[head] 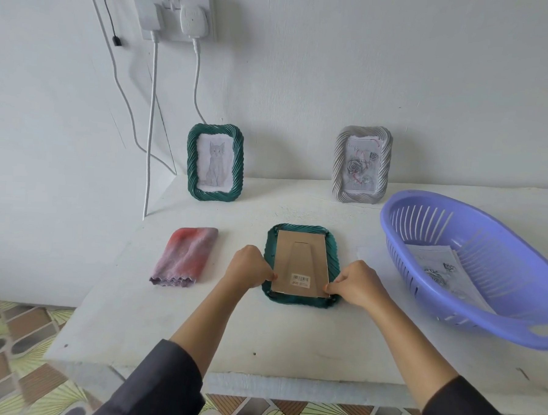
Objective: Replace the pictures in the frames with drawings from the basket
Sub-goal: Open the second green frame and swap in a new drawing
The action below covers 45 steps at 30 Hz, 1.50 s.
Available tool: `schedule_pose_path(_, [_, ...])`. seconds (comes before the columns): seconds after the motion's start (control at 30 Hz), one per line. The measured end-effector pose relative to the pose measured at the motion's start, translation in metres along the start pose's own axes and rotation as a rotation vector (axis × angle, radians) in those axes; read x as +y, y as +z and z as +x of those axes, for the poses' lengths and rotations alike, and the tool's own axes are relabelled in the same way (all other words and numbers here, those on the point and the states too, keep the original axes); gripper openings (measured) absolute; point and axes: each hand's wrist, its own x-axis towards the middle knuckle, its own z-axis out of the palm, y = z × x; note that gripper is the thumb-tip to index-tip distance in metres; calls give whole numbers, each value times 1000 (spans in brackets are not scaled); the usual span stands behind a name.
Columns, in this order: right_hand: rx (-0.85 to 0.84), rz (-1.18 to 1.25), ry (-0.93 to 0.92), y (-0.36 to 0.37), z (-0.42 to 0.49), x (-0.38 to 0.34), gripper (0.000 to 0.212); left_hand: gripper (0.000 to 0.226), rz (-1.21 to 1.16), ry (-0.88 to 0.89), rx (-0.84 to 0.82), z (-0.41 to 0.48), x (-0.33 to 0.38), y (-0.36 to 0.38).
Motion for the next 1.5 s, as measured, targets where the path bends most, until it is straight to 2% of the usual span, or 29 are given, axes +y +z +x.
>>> schedule_pose_path(0.2, [-38,68,-7,2,1,4,37,33,-63,-4,-14,-1,-2,1])
schedule_pose_path(0.33, [-45,50,-53,0,0,6,22,38,-26,17,-4,-2,-3,3])
schedule_pose_path(0.47, [-28,-19,-149,-1,-4,8,20,33,33,48,13,-6,-2,1])
schedule_pose_path(0.53, [-2,-126,-224,-5,-9,8,26,21,87,122,39,-8,0,-2])
schedule_pose_path(0.6, [23,-229,-305,-9,-12,9,31,22,134,221,55,-12,1,-7])
schedule_pose_path(0.73, [36,-326,-460,-14,-16,9,27,22,215,370,-85,-13,-5,-14])
schedule_pose_path(0.83, [-18,-332,-551,-17,-18,11,28,26,243,423,-150,-12,-11,-16])
schedule_pose_path(1.17, [-136,-472,-566,-16,-7,11,33,20,395,573,-184,-7,-13,-20])
schedule_pose_path(1.37, [-157,-457,-561,-18,-8,-1,19,24,569,652,-194,-3,-10,-23])
schedule_pose_path(1.5, [-124,-487,-593,-15,-10,0,33,24,594,690,-194,-3,-9,-22])
